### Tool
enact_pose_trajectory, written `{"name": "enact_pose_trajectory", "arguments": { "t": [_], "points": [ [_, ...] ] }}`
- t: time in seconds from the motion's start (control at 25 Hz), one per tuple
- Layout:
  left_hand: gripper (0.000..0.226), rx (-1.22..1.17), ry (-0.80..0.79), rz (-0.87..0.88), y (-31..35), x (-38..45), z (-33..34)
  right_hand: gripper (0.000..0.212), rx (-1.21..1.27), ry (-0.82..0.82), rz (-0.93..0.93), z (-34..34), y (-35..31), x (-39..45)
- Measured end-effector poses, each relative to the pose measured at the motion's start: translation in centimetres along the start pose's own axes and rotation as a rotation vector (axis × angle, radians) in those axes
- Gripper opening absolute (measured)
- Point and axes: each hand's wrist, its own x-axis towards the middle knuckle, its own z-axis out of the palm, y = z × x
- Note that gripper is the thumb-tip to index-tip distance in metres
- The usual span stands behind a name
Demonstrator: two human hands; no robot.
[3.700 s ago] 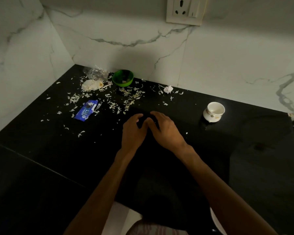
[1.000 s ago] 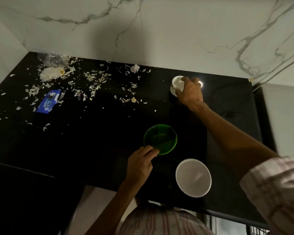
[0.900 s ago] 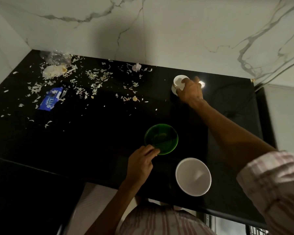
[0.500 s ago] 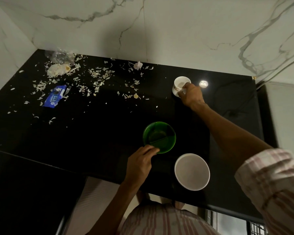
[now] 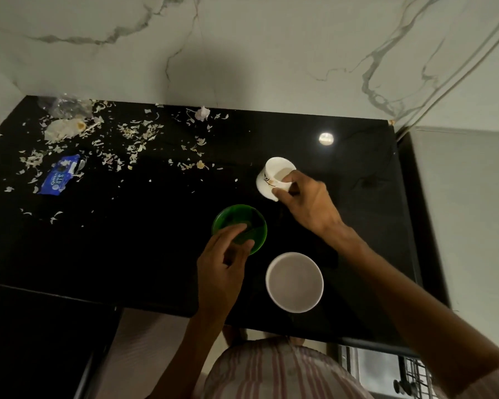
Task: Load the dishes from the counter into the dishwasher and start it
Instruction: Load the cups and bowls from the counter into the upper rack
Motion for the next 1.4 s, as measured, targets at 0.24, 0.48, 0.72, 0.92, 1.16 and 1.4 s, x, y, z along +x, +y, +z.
{"name": "enact_pose_trajectory", "arguments": {
  "t": [0.24, 0.48, 0.72, 0.92, 1.16, 1.4],
  "points": [
    [0.085, -0.167, -0.274, -0.190, 3.6, 0.5, 2.9, 0.017, 0.416, -0.110, 0.131, -2.3, 0.6, -6.0],
    [0.090, -0.256, -0.346, -0.197, 5.4, -0.8, 4.6, 0.026, 0.629, -0.226, 0.263, -5.2, 1.4, -9.4],
    [0.085, -0.279, -0.293, -0.134, 6.8, -2.0, 4.1, 0.030, 0.775, -0.176, 0.318, -5.2, 0.6, -13.8],
    [0.083, -0.256, -0.334, -0.100, 7.6, -3.6, 2.7, 0.038, 0.793, -0.096, 0.326, -3.7, -0.2, -17.7],
    [0.081, -0.267, -0.507, -0.114, 8.1, -5.7, 0.2, 0.044, 0.902, 0.055, 0.436, -2.1, -2.0, -22.2],
    [0.084, -0.356, -0.725, -0.059, 8.2, -7.3, -1.9, 0.056, 1.051, 0.145, 0.585, -0.8, -3.0, -25.9]
  ]
}}
